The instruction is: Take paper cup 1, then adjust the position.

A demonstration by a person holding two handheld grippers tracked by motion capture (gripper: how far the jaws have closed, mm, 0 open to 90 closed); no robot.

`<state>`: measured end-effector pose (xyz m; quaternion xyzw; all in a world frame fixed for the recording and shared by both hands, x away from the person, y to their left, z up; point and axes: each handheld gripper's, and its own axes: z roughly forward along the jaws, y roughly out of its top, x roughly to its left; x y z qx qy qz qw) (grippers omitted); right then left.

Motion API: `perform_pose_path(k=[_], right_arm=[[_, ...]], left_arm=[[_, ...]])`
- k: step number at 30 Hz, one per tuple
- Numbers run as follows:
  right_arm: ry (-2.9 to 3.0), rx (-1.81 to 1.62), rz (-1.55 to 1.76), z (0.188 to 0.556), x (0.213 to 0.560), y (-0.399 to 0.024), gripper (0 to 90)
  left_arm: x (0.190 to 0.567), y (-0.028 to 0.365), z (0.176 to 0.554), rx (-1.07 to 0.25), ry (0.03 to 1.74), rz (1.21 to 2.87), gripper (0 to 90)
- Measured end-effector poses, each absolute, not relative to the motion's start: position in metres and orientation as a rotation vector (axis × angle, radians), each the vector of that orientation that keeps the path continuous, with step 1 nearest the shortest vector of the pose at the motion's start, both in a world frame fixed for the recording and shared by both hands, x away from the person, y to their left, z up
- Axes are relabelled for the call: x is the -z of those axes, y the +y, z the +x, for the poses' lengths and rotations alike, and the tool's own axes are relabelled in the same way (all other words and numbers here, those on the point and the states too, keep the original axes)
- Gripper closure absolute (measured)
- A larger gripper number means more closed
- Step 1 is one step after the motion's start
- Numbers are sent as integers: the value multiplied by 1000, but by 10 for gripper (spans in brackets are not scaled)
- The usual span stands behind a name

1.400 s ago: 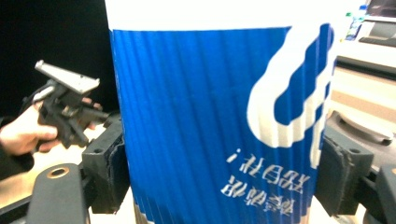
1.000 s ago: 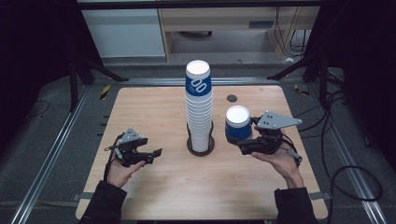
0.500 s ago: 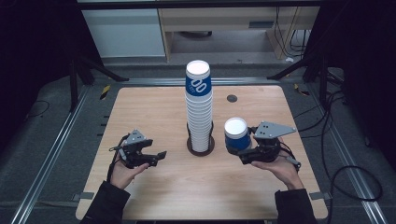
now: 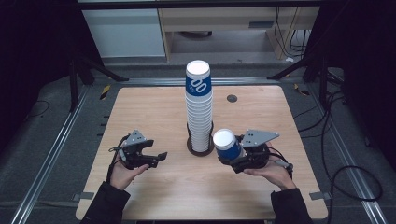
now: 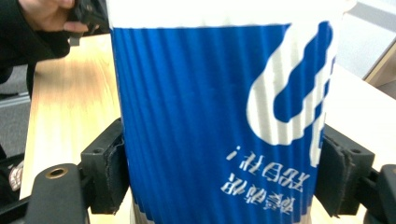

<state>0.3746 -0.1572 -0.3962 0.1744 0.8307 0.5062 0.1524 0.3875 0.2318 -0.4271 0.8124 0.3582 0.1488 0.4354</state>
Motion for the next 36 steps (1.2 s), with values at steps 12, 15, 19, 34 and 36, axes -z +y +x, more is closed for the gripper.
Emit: perform_pose_path(k=[12,15,19,34,36], right_arm=[[2500,-1343,376,371,404,-142,198],[2536,-1309,343,370,407,-136,198],[2569,-1283,316,370,411,-131,198],[2714,-1210,229,372,432,-100,197],[2727,-1208,230,373,434,-98,197]], left_arm=[[421,225,382,-340,808,2061,206],[420,221,380,-321,779,2077,203],[418,216,377,-276,714,2106,201],[415,191,362,-159,528,2155,187],[415,189,361,-149,510,2155,186]])
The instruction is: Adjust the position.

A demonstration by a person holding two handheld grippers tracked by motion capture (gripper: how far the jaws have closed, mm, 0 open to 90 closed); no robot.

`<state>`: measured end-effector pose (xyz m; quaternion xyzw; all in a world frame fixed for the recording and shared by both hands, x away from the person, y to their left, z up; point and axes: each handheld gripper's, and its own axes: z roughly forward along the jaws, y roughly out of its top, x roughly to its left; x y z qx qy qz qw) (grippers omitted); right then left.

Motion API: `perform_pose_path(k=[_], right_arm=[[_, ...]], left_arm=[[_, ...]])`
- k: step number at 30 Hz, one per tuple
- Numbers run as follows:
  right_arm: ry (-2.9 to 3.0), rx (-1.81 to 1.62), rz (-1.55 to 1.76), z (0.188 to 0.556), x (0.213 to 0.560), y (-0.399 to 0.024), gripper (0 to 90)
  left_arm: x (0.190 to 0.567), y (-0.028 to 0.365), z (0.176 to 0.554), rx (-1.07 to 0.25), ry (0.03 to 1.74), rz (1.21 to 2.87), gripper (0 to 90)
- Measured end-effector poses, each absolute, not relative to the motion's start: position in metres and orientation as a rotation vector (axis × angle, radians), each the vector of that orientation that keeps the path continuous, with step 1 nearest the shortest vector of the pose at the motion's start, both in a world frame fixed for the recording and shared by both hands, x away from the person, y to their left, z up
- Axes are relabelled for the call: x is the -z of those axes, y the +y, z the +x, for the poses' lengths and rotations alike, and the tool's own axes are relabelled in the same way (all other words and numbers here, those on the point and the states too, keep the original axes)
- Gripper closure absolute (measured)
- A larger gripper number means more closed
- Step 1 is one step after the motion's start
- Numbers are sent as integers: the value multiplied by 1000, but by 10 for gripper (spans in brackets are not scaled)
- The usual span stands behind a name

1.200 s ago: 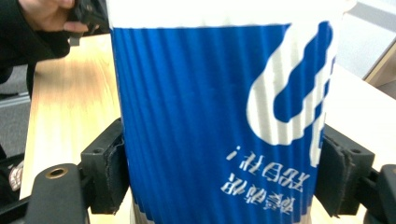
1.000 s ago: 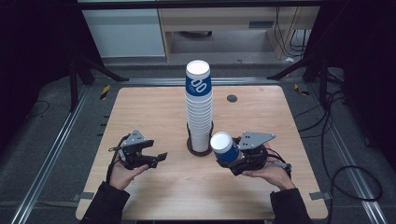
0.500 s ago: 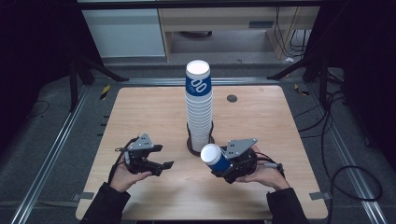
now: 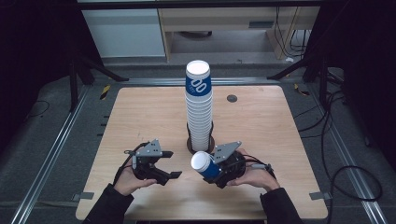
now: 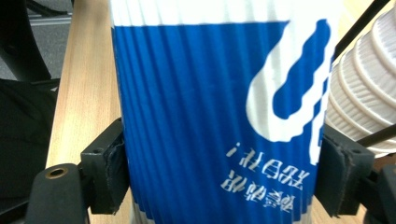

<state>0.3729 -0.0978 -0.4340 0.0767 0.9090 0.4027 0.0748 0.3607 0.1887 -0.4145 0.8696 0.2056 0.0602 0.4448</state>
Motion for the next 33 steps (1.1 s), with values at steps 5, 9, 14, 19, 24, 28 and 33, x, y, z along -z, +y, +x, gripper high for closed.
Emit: perform_pose_path(k=[5,9,14,19,24,28,33], right_arm=[[2739,-1197,229,374,436,-94,197],[2755,-1179,214,374,438,-87,197],[2771,-1156,202,375,441,-79,197],[2779,-1144,173,374,443,-72,198],[2791,-1114,129,371,446,-63,198],[2795,-1094,104,371,449,-58,198],[2797,-1089,80,370,451,-53,199]], left_arm=[[414,185,359,-130,490,2154,184],[413,181,357,-114,468,2152,183],[413,177,356,-99,450,2144,183],[413,174,356,-81,433,2146,183],[418,168,356,-59,415,2171,183],[420,163,357,-48,407,2189,183],[421,159,356,-46,396,2208,189]])
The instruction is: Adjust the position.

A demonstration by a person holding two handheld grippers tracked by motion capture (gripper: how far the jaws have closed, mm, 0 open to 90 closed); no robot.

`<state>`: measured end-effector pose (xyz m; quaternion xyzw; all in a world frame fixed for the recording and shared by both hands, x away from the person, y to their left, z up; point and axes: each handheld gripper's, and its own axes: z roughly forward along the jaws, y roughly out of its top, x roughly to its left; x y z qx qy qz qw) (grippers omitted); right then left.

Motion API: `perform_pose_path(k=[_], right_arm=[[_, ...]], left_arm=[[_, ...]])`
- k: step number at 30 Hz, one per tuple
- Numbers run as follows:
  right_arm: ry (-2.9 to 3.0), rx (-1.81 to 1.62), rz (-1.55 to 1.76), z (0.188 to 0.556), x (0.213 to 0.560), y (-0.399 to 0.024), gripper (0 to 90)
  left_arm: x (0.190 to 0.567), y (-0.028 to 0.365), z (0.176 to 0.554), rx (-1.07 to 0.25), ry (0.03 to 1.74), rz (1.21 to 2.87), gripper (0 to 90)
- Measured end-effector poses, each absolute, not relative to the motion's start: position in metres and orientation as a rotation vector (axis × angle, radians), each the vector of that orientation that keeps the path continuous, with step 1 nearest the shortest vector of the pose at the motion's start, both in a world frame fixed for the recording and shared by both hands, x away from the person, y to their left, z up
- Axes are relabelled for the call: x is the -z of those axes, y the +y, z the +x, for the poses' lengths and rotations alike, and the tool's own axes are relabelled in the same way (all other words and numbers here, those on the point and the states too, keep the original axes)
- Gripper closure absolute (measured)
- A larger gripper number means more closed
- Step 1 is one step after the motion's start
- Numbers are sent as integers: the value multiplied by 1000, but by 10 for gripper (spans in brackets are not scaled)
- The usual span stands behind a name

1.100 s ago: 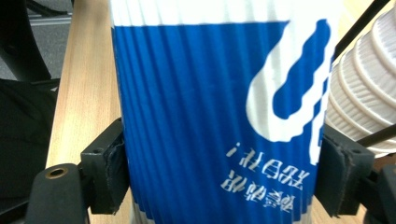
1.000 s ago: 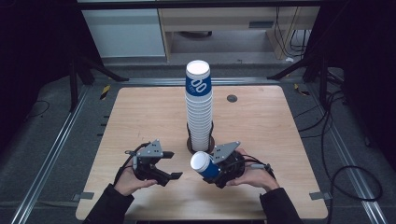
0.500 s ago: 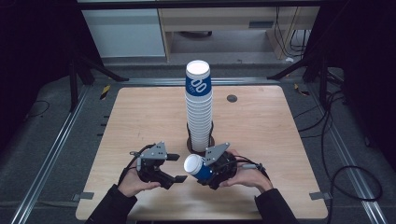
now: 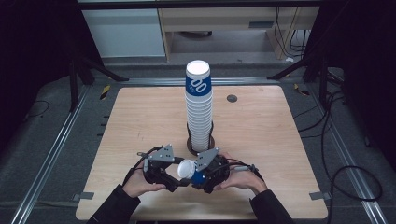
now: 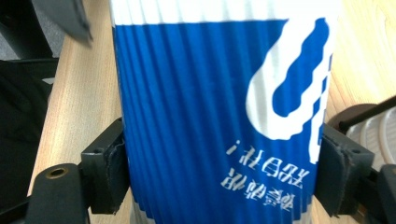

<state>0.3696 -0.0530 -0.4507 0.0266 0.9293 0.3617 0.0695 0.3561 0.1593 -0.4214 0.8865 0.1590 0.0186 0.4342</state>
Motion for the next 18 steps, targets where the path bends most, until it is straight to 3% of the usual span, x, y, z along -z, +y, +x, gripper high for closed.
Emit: perform_pose_path(k=[18], right_arm=[[2795,-1086,62,366,449,-44,197]], left_arm=[[424,152,355,-58,415,2244,258]])
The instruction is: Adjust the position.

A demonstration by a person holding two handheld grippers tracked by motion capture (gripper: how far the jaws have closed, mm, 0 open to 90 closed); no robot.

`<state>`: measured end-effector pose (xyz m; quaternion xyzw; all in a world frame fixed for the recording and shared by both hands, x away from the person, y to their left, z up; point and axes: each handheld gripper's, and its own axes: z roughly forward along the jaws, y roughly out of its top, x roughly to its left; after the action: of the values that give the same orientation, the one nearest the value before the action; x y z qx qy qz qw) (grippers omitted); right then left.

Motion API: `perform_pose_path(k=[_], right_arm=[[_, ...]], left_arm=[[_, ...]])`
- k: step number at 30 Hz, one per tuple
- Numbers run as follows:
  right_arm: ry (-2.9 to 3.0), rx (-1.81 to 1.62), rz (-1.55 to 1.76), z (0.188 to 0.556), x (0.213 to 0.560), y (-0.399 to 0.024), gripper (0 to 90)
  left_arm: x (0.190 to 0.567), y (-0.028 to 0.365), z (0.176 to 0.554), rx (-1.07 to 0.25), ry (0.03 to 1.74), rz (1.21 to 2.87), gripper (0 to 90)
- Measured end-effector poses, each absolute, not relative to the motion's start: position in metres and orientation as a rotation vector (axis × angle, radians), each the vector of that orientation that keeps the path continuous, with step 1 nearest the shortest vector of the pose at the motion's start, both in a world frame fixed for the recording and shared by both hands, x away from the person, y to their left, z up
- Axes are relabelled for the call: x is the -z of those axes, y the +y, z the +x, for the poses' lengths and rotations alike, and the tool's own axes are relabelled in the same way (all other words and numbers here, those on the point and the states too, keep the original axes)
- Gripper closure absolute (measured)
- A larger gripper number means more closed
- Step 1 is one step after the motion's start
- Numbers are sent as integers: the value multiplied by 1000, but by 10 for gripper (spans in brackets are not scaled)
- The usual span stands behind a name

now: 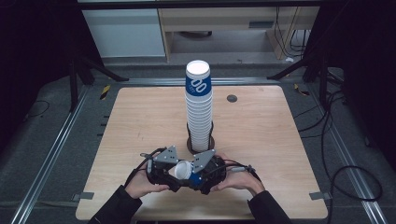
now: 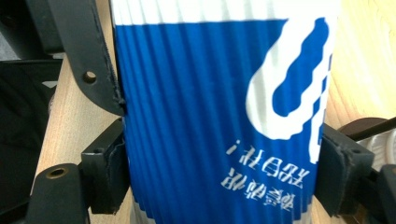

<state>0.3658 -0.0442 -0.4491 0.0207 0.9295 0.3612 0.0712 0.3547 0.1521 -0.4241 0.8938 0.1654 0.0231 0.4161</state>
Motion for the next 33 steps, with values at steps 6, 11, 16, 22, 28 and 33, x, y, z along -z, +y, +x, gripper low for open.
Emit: perform_pose_path(k=[6,11,16,22,28,33], right_arm=[[2797,-1096,91,367,449,-44,167],[2804,-1121,141,370,448,-46,101],[2780,-1163,171,372,444,-51,75],[2723,-1259,238,376,435,-63,56],[2667,-1327,312,381,428,-79,53],[2644,-1381,349,383,430,-85,54]], left_arm=[[422,153,353,-81,420,2239,260],[419,156,354,-75,421,2219,264],[415,164,356,-82,432,2188,264],[408,177,359,-106,451,2155,263],[404,191,365,-116,487,2088,263],[402,195,366,-108,488,2020,263]])
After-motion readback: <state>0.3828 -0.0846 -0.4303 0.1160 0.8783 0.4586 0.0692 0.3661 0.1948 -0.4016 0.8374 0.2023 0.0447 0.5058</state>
